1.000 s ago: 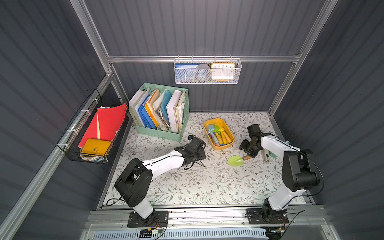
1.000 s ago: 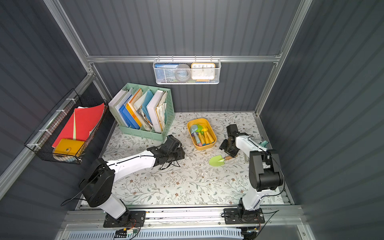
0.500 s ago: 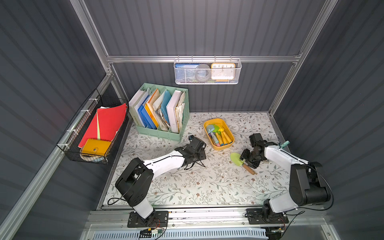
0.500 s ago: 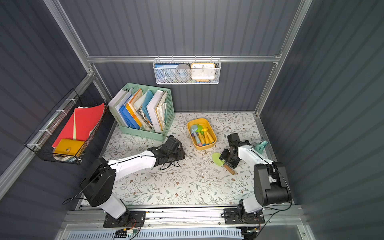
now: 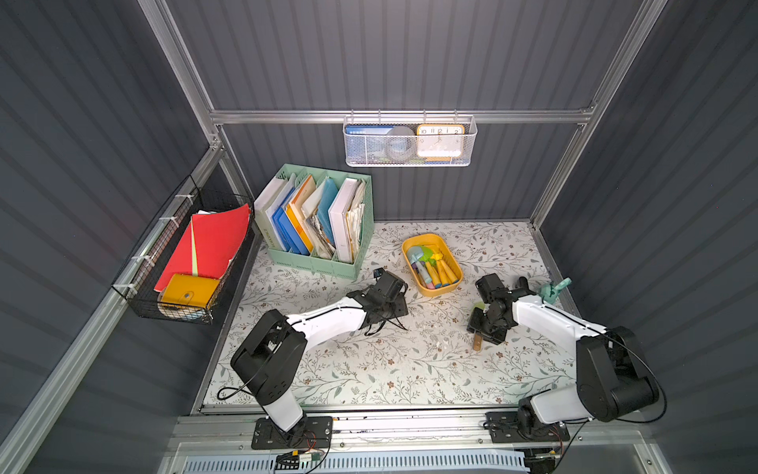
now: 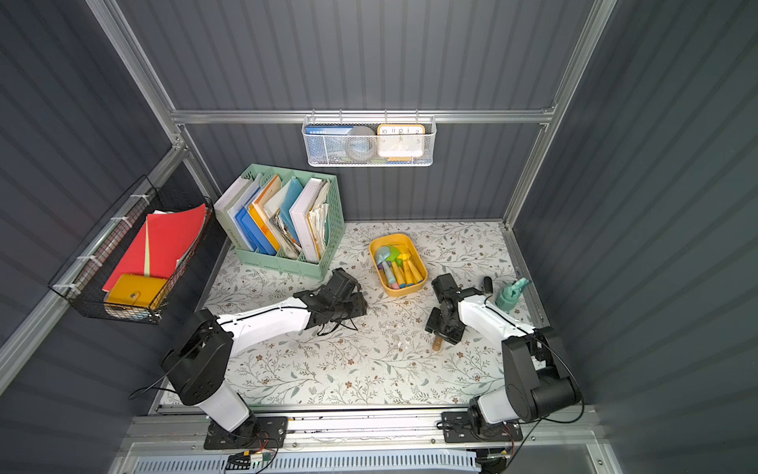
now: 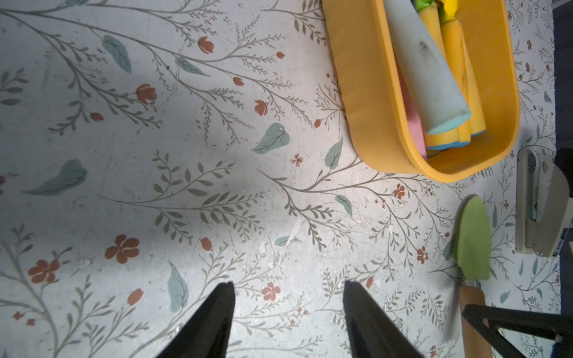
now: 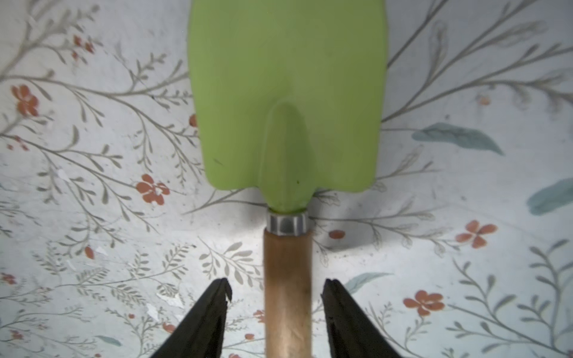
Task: Put the shovel into the storage box
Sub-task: Pick up the shovel from the center of the board.
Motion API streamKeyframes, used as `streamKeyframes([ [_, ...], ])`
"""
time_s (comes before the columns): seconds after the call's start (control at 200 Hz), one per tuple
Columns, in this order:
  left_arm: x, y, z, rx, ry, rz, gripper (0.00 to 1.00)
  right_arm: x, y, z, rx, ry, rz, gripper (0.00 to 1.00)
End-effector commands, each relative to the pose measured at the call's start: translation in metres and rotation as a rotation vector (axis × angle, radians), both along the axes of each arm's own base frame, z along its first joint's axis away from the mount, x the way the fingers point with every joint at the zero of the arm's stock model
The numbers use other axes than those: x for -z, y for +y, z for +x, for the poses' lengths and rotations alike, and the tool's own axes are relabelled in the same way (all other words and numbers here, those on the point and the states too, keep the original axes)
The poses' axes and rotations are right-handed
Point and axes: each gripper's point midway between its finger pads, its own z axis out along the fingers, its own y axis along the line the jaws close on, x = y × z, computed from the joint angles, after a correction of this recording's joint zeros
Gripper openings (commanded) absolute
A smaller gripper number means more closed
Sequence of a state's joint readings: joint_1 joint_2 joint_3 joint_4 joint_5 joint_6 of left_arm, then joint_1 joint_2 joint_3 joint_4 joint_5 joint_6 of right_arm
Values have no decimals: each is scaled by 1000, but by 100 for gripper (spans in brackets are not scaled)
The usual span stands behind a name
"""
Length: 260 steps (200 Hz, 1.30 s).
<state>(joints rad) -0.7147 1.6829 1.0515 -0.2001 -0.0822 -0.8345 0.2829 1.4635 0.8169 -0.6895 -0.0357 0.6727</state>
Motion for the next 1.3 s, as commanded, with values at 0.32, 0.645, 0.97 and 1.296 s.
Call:
streamKeyframes([
  [0.32,8,3,-6,-6,23,5,61,12,-9,-6,-35,64,-144,23],
  [0.645,-19,-2,-4,23,-52,-64,61,-33,18,4,-46,-155,59,13],
  [0.97,-114,-20,-9,210,-283,-431,56,-145,95,21,-269,-605,572,13],
  [1.296,-178,-52,-38,512,-441,-689,54,-219,136,-5,-508,-830,866,13],
])
